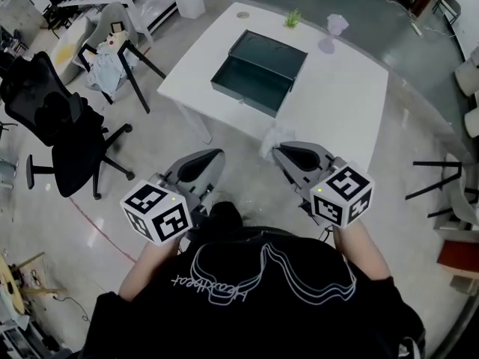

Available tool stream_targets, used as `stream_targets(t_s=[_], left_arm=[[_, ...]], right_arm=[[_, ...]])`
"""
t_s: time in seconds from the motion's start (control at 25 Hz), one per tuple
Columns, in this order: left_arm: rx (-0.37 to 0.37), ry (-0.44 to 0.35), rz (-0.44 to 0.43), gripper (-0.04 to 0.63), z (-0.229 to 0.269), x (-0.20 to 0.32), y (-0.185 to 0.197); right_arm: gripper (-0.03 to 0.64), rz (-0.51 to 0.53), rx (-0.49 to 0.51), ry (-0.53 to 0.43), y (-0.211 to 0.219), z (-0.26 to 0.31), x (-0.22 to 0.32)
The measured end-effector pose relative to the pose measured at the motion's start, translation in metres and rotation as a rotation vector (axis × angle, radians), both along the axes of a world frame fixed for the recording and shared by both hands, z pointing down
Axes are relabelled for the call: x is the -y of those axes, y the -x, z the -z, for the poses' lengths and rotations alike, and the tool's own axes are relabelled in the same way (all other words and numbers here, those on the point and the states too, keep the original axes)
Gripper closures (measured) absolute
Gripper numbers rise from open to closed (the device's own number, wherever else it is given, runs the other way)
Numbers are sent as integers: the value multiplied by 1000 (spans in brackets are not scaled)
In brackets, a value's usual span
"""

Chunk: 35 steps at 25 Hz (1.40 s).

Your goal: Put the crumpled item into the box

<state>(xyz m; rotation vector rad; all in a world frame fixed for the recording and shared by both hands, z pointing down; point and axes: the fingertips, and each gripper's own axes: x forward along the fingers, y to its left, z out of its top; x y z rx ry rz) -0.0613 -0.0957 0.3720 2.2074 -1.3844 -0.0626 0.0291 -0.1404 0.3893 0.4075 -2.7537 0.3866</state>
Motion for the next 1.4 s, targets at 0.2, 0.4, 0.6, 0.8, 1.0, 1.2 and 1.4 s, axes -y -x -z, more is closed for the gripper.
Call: stream_targets(t_s=[0.2,0.4,0.6,0.8,1.0,1.2,1.4], left_arm=[[-7,6,-33,591,-7,28,15],[-11,14,-80,591,-12,66,36],[-15,31,-125,591,-18,104,63],[-18,42,-168,591,-22,137,90],[-34,68,-211,591,-30,161,111],[-37,63,-246,591,-29,187,125],[-30,62,-271,591,-32,208,138]], right_arm=[[609,-36,-33,-11,14,-9,30],[609,-87,-76,-27,32,-16,68],[609,-132,-135,-36,56,-25,105],[607,-170,-235,-30,73,-46,139],[607,-193,-353,-17,85,-76,169],[606,-185,-492,0,93,-109,192],[606,-166,-607,3,102,-139,208]])
